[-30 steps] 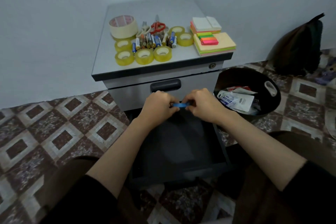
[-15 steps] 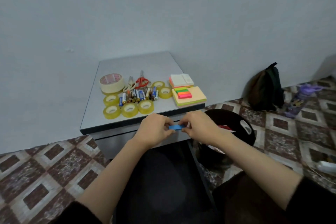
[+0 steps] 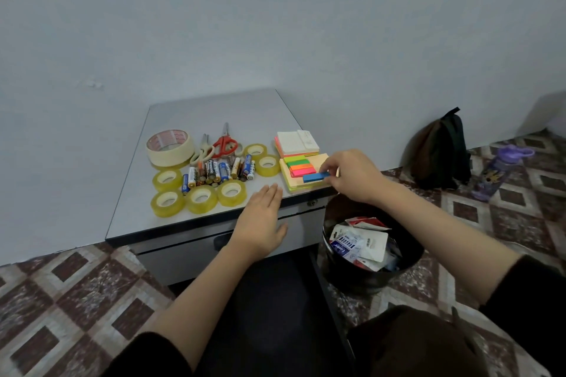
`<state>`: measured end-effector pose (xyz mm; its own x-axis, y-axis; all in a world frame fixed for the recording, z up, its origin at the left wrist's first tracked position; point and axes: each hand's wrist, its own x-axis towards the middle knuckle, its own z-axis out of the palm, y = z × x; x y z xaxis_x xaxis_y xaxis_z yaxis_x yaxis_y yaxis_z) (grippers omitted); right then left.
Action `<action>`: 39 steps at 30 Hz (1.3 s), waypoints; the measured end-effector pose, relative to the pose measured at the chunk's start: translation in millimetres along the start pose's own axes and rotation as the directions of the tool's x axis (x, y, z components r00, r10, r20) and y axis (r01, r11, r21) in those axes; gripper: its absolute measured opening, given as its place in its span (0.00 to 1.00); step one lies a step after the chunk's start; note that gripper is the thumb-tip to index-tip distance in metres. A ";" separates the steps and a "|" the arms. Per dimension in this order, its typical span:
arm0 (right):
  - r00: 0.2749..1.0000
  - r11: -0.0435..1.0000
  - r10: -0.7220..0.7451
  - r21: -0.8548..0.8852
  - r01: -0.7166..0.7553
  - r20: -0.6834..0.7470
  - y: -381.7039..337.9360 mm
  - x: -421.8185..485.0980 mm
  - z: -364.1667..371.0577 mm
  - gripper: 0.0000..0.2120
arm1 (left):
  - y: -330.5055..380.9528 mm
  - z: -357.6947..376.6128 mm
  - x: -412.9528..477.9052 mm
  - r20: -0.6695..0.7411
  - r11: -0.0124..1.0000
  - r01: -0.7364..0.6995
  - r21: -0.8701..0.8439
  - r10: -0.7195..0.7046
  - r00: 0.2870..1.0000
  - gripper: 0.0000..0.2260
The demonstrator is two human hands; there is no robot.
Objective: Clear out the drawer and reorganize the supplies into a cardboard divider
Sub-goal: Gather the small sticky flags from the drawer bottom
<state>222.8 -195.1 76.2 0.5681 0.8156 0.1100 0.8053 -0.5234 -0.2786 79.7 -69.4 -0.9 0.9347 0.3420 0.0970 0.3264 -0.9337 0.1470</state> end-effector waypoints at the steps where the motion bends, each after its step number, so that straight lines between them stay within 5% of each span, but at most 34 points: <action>1: 1.000 1.000 -0.001 0.004 0.001 0.006 0.4 3.9 0.6 0.13 | -0.3 3.6 2.2 0.000 0.999 0.000 0.048 0.000 1.000 0.32; 24: 0.999 0.998 -0.037 0.052 0.035 0.031 0.9 28.7 25.6 0.12 | -0.4 20.7 -3.9 -0.131 0.995 -0.054 0.082 0.064 0.989 0.41; 39: 0.986 0.999 -0.033 0.026 0.038 -0.165 -8.3 7.0 25.6 0.13 | 1.0 18.8 -2.5 -0.081 0.994 -0.009 0.109 0.018 0.997 0.41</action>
<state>215.7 -178.7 54.9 0.5614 0.7806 0.2748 0.8215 -0.4856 -0.2988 80.4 -73.2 -19.5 0.9261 0.3322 0.1786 0.3310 -0.9429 0.0376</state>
